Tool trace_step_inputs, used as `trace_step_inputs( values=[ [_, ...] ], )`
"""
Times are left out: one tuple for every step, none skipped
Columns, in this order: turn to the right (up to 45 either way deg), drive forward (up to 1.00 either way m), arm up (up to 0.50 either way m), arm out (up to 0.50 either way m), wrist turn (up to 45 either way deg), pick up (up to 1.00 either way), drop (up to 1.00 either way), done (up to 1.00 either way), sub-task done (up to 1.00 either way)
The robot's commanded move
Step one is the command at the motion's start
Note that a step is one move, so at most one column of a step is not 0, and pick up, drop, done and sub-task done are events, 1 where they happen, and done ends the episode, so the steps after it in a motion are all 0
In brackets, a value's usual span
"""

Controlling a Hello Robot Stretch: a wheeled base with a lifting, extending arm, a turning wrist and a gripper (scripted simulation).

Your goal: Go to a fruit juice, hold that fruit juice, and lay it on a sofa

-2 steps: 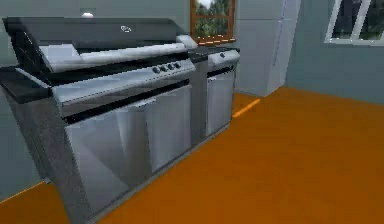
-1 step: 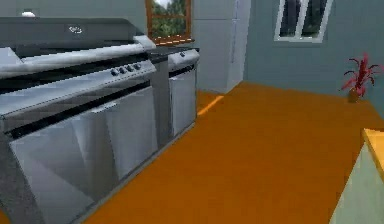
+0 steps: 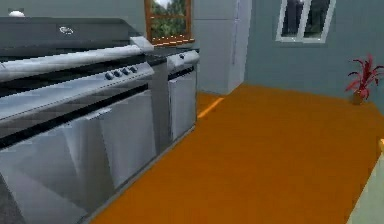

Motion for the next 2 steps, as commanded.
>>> trace_step_inputs(
  values=[
    [-9.0, 0.0, 0.0, 0.0, 0.0, 0.0, 0.0, 0.0, 0.0],
    [45.0, 0.0, 0.0, 0.0, 0.0, 0.0, 0.0, 0.0, 0.0]
  ],
)
